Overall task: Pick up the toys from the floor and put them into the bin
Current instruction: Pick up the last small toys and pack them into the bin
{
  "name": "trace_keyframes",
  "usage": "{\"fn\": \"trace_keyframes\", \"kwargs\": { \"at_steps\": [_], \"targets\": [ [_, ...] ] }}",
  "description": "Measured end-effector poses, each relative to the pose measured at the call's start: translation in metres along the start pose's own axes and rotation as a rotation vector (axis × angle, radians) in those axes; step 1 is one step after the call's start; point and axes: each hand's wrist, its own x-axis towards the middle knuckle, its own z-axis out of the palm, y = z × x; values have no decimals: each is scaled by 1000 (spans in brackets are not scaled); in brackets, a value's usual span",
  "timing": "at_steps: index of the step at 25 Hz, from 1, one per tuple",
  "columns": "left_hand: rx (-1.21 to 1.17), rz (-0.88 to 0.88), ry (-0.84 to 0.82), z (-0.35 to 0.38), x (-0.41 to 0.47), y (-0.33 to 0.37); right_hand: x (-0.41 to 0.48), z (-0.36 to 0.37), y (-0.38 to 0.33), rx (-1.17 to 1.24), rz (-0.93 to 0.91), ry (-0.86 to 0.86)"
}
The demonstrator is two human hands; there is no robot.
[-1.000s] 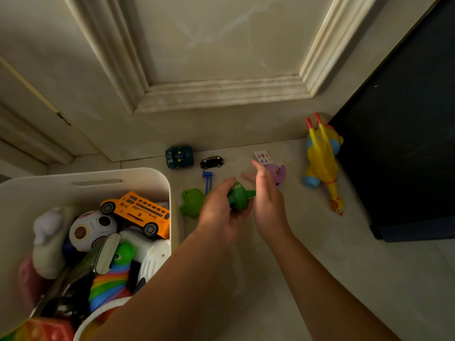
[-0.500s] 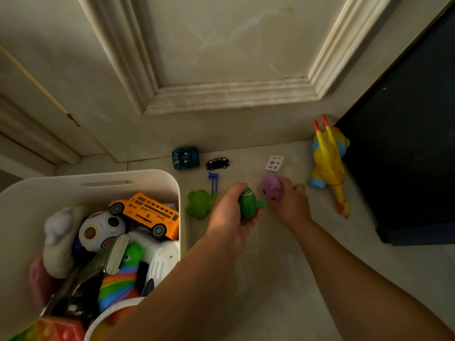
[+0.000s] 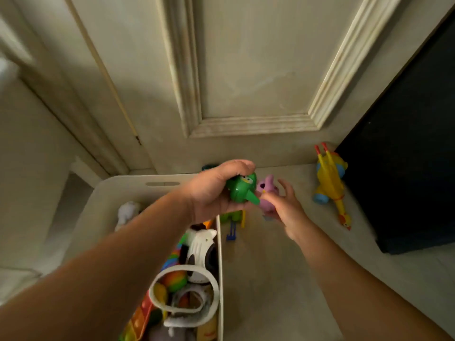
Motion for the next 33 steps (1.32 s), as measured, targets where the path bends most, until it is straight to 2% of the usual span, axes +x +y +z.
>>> {"fn": "trace_keyframes", "kwargs": {
  "at_steps": [3, 7, 12, 17, 21, 23, 26, 28, 30, 33],
  "targets": [
    [163, 75, 100, -16, -45, 43, -36, 15, -44, 118, -81, -224],
    [416, 119, 265, -39, -116, 83, -96, 37, -87, 147, -150, -382],
    [566, 103, 356, -61, -191, 86, -173, 67, -100, -107, -136, -516],
    [607, -28, 447, -74, -208, 40, -216, 105, -60, -327, -26, -552],
    [707, -47, 415, -86, -214, 12, -233, 118, -19, -723, -22, -591],
    [641, -17, 423, -96, -217, 1, -233, 124, -6, -716, -63, -546],
    [321, 74, 545, -118, -216, -22, -225, 141, -2, -531, -187, -450],
    [159, 201, 634, -130, -214, -34, -216, 158, -1, -479, -263, -430],
    [129, 310, 679, -142, -212, -36, -208, 181, 6, -438, -336, -404],
    [120, 354, 649, -153, -215, -25, -198, 214, 20, -464, -449, -341]
  ]
}}
